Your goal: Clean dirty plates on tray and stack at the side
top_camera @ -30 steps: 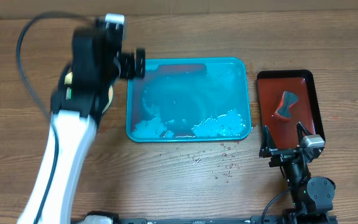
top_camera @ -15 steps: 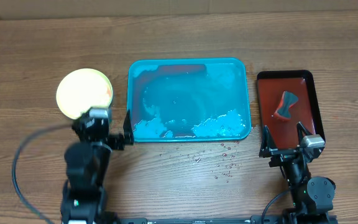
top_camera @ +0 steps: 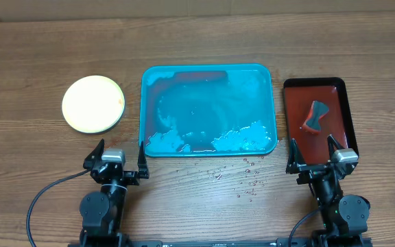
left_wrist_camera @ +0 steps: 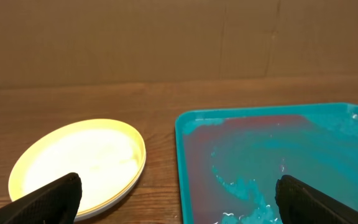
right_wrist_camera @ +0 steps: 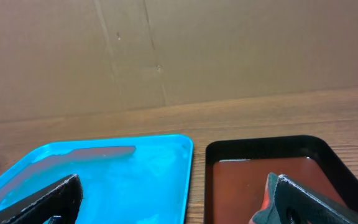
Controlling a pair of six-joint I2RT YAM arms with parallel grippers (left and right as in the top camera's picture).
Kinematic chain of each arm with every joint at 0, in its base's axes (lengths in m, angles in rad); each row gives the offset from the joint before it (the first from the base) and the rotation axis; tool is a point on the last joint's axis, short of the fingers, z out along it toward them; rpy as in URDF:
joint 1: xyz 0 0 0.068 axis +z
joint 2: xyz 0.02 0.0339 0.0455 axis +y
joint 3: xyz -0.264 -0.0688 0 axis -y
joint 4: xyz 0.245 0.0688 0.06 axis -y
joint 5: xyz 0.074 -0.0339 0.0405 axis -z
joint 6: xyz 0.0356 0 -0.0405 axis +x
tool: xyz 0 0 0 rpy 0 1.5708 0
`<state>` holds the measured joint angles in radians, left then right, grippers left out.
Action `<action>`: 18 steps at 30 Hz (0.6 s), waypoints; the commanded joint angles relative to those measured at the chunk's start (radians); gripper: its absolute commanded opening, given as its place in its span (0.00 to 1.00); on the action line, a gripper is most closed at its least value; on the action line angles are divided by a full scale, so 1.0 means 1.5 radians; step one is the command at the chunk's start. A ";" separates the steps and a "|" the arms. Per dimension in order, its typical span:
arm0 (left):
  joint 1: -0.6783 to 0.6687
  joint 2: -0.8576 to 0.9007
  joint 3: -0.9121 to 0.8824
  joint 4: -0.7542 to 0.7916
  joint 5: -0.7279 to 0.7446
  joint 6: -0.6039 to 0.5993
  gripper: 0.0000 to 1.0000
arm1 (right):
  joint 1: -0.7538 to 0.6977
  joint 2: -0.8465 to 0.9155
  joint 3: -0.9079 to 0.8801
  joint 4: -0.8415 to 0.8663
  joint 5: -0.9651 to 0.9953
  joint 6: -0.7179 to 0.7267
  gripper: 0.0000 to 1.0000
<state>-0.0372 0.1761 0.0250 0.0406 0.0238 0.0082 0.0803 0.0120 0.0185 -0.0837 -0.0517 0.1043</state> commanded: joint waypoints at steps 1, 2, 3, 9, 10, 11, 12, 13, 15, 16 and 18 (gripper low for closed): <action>0.003 -0.041 -0.014 -0.021 -0.009 0.013 1.00 | 0.004 -0.006 -0.007 0.002 0.004 0.000 1.00; 0.003 -0.051 -0.014 -0.032 -0.009 0.013 1.00 | 0.004 -0.006 -0.007 0.002 0.004 0.000 1.00; 0.003 -0.063 -0.014 -0.047 -0.009 0.013 1.00 | 0.004 -0.006 -0.007 0.002 0.004 0.000 1.00; 0.003 -0.115 -0.013 -0.080 -0.021 0.015 1.00 | 0.004 -0.006 -0.007 0.002 0.004 -0.001 1.00; 0.003 -0.115 -0.013 -0.079 -0.021 0.015 1.00 | 0.004 -0.006 -0.007 0.002 0.004 -0.001 1.00; 0.003 -0.115 -0.014 -0.079 -0.021 0.015 1.00 | 0.004 -0.006 -0.007 0.002 0.004 -0.001 1.00; 0.003 -0.115 -0.013 -0.079 -0.020 0.015 1.00 | 0.004 -0.006 -0.007 0.002 0.004 0.000 1.00; 0.003 -0.115 -0.013 -0.079 -0.019 0.015 1.00 | 0.004 -0.006 -0.007 0.002 0.004 0.000 1.00; 0.003 -0.115 -0.013 -0.079 -0.018 0.015 1.00 | 0.004 -0.006 -0.007 0.002 0.004 -0.001 1.00; 0.003 -0.114 -0.013 -0.079 -0.019 0.015 1.00 | 0.004 -0.006 -0.007 0.002 0.004 -0.001 1.00; 0.003 -0.114 -0.013 -0.079 -0.019 0.015 1.00 | 0.004 -0.006 -0.007 0.002 0.004 -0.001 1.00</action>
<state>-0.0372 0.0158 0.0097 -0.0784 0.0101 0.0113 0.0803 0.0120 0.0185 -0.0837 -0.0517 0.1040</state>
